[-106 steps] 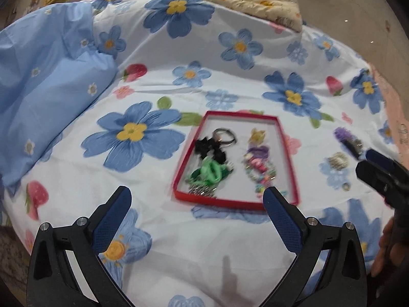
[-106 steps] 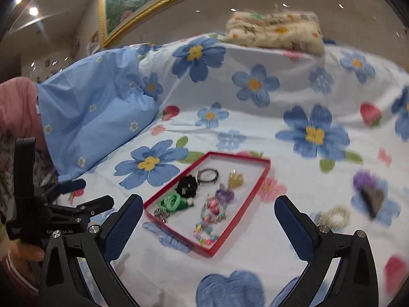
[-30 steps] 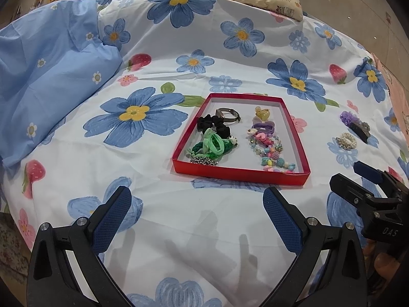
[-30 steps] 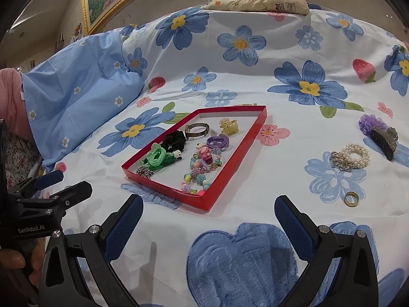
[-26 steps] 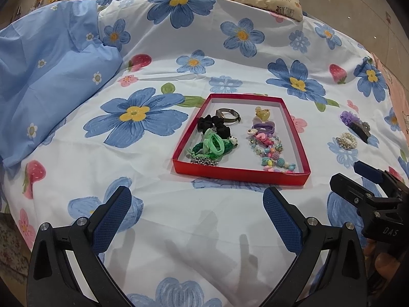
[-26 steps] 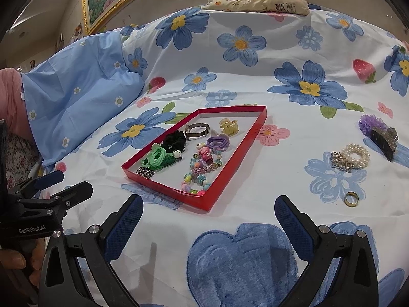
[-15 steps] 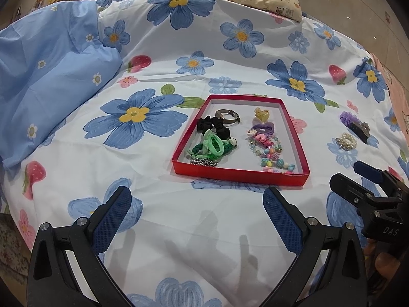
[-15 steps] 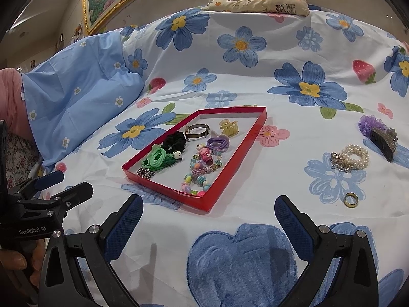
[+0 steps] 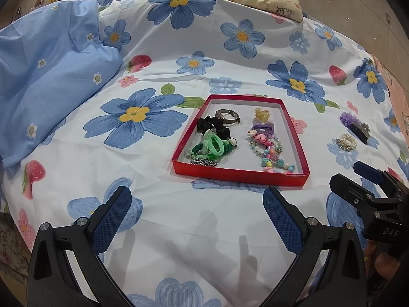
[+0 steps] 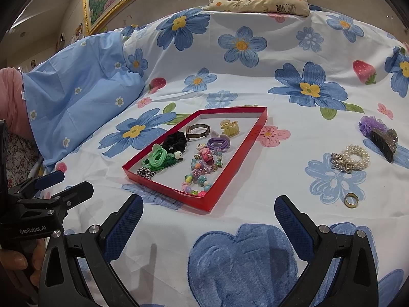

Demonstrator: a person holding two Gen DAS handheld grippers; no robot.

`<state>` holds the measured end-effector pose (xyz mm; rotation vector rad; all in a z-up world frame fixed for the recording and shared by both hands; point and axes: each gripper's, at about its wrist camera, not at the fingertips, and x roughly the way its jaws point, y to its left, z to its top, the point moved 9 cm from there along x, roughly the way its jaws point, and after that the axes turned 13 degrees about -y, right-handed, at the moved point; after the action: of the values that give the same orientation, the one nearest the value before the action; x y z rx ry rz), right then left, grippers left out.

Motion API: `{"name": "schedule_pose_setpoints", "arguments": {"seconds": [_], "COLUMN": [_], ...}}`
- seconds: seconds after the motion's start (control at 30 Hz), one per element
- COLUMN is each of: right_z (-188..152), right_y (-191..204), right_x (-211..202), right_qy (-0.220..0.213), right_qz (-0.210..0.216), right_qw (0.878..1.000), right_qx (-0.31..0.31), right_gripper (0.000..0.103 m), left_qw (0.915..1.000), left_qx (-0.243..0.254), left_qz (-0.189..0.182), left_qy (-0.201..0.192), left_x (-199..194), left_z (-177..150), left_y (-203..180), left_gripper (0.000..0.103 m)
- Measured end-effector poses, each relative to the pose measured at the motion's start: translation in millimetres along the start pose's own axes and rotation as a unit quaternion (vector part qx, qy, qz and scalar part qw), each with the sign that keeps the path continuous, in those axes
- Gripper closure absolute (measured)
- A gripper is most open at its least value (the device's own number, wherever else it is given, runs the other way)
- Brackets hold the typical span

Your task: Organize jewelry

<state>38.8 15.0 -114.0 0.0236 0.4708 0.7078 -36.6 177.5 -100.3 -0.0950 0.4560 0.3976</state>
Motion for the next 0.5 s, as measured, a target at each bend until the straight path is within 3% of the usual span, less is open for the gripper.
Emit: {"name": "schedule_pose_setpoints", "arguments": {"seconds": [0.5], "right_z": [2.2], "right_y": [0.7], "right_x": [-0.7], "right_qy": [0.0], "right_qz": [-0.001], "right_qw": [1.0], "right_qx": [-0.001], "right_gripper": [0.0], "left_qw": [1.0], "left_qx": [-0.002], "left_qz": [-0.003], "left_qy": [0.0], "left_x": [-0.2], "left_z": [3.4], "left_y": [-6.6], "left_gripper": [0.0]}}
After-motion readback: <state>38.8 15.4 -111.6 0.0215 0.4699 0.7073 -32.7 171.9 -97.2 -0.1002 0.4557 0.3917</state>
